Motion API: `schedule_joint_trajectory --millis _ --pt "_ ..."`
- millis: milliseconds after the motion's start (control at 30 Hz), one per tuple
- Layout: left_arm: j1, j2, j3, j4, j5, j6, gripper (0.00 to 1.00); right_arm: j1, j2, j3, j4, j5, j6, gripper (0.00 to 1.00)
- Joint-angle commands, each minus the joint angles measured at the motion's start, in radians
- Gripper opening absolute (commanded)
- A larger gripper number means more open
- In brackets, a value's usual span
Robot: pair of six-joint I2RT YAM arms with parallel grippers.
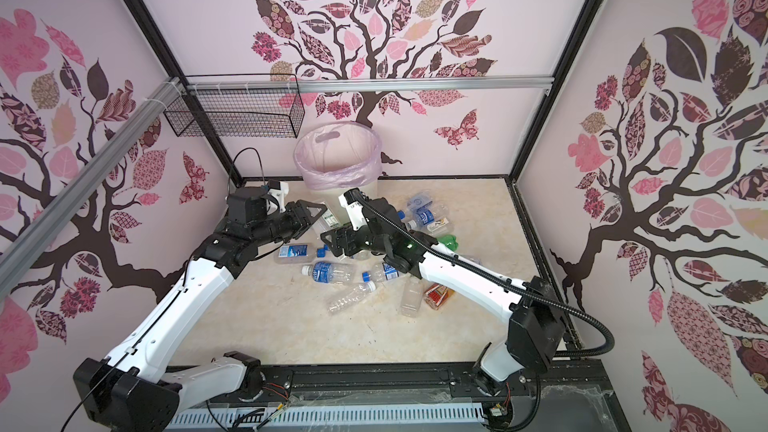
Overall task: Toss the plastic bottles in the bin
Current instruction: 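Lift the bottle up with right gripper while left gripper draws back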
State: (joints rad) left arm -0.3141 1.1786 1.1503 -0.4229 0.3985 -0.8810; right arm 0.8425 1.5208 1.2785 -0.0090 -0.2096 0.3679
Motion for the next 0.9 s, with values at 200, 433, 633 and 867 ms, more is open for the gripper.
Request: schedule_joint_trajectory --millis 200,433,633,867 --pt "-0.003 -0.022 0.020 0.067 0.041 -0.038 0.48 -0.004 0.041 0.067 0.078 -0.074 0.037 0.68" --pt "-0.002 -0.018 0.045 0.055 0.031 -0.039 0.55 -0.005 0.042 0.056 0.068 -0.077 0.040 0.53" --pt "0.021 -0.002 0.163 -0.050 -0.006 0.025 0.77 -0.005 0.028 0.080 0.006 -0.020 0.006 0.46" --pt "0.148 -0.010 0.312 -0.140 0.014 0.078 0.97 -0.058 0.046 0.223 -0.128 0.090 -0.048 0.43"
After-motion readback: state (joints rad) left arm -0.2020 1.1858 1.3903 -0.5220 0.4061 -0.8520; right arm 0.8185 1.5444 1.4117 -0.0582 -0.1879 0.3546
